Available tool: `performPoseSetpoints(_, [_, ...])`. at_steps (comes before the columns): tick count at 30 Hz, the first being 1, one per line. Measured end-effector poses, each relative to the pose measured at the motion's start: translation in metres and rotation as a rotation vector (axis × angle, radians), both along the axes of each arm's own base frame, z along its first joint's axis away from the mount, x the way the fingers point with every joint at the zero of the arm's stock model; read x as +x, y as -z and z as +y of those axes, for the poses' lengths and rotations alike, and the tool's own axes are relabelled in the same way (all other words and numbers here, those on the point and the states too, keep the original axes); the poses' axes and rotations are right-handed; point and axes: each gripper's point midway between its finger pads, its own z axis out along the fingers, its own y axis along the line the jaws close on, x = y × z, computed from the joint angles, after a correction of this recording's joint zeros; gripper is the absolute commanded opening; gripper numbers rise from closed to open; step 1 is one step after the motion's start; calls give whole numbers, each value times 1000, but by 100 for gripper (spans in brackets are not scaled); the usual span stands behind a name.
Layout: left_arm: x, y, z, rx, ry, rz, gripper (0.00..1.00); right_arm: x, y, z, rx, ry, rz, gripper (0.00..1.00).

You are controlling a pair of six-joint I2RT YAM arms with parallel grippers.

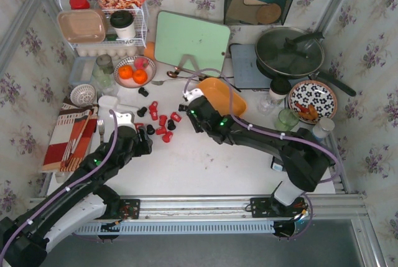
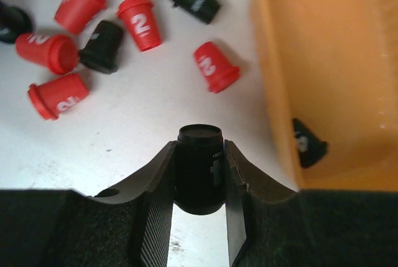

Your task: Mix the coffee capsules in the storage basket

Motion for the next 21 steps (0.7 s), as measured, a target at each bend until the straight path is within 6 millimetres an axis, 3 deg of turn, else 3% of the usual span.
performPoseSetpoints(2, [0,1,0,1,0,2,66,7,-9,-15,10,49,-41,17])
performPoseSetpoints(6, [-1,2,0,0,-2,5,66,23,-18,-63,26,198,-108,19])
performPoseSetpoints(12, [-2,4,1,-1,-4,9,66,32,-9,-122,89,376,-141,23])
performPoseSetpoints(15, [-2,5,1,0,-4,11,66,34,-2,-132,121,405,-133,25])
performPoseSetpoints(21, [-3,9,0,3,-3,30,66,38,10,-127,156,397,-102,29])
